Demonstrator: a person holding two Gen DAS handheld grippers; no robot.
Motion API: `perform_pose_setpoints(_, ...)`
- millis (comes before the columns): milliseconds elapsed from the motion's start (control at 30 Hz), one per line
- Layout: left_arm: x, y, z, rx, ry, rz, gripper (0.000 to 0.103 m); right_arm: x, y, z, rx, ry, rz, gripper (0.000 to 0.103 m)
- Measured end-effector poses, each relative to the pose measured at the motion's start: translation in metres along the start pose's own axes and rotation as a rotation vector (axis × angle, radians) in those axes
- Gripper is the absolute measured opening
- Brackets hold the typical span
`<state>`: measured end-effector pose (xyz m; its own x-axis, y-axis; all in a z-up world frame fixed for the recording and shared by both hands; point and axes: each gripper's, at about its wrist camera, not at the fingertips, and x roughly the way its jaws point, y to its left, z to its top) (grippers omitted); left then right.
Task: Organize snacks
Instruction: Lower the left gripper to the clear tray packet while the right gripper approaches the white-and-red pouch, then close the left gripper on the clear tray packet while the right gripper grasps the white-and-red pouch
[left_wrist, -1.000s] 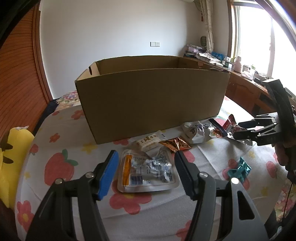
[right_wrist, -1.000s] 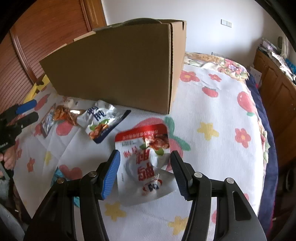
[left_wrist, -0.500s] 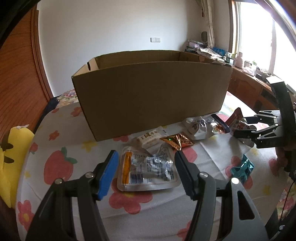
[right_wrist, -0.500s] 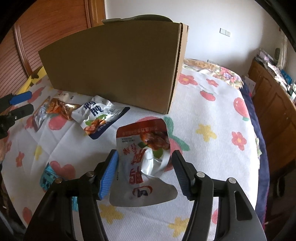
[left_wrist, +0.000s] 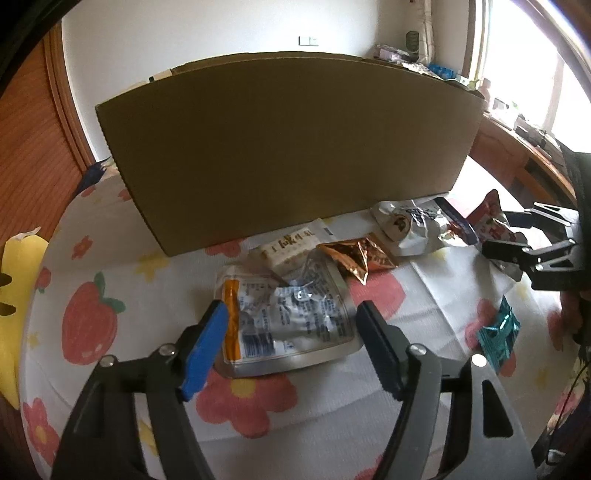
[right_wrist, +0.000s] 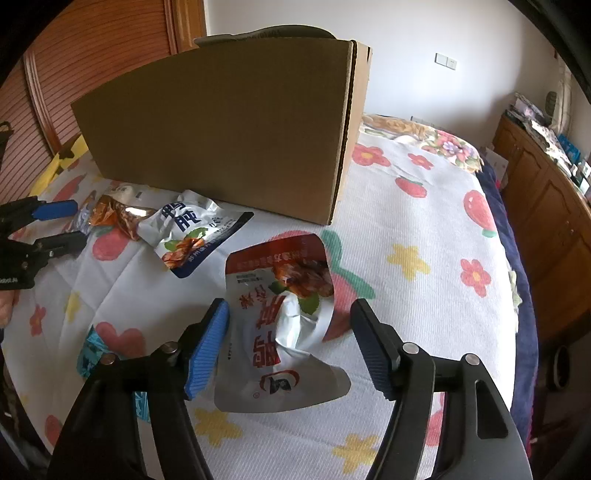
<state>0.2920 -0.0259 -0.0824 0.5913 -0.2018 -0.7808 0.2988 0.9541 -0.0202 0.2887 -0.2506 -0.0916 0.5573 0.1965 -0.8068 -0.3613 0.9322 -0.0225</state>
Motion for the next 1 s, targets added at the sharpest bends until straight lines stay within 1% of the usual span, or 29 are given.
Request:
perform_pose_setpoints(67,0.002,-0.002,0.0,0.006,-0.002,0.005,0.075,0.0,0.0,0.0,-0.001,0.0,-0.001,0.071)
perform_pose_setpoints(133,0.003,-0.005,0.001,0.025,0.002,0.029,0.078,0.0,0.0,0.0,-0.001,0.0,-0.005,0.072)
perform_pose_setpoints(233,0.005,-0.008,0.004,0.031,0.005,0.044,0.078,0.001,0.0,0.0,0.001,0.001,-0.003,0.073)
perform_pose_setpoints(333,0.004,-0.008,0.008,0.012,0.001,0.042,0.078,0.001,-0.001,0.0,0.002,0.001,-0.003,0.073)
perform_pose_setpoints(433,-0.002,-0.004,0.014,-0.011,-0.027,0.048,0.078,0.001,0.0,0.0,0.001,0.001,-0.005,0.073)
perform_pose_setpoints(567,-0.005,0.002,0.02,-0.033,-0.043,0.046,0.078,0.001,0.0,0.0,0.001,0.001,-0.004,0.074)
perform_pose_setpoints(700,0.005,0.007,0.021,-0.041,-0.008,0.024,0.078,0.001,0.0,0.0,0.001,0.002,-0.004,0.074)
perform_pose_setpoints(800,0.014,0.006,0.021,-0.031,0.023,0.027,0.078,0.001,0.0,0.0,0.001,0.002,-0.004,0.074)
perform_pose_setpoints(833,0.014,0.006,0.021,-0.029,0.01,0.03,0.079,0.001,0.0,0.0,0.001,0.002,-0.004,0.074)
perform_pose_setpoints(967,0.017,0.001,0.022,-0.021,0.011,0.038,0.08,0.001,0.0,0.0,0.001,0.002,-0.005,0.074)
perform_pose_setpoints(1000,0.018,0.0,0.022,-0.018,0.01,0.036,0.083,0.001,0.0,-0.001,0.001,0.002,-0.004,0.074)
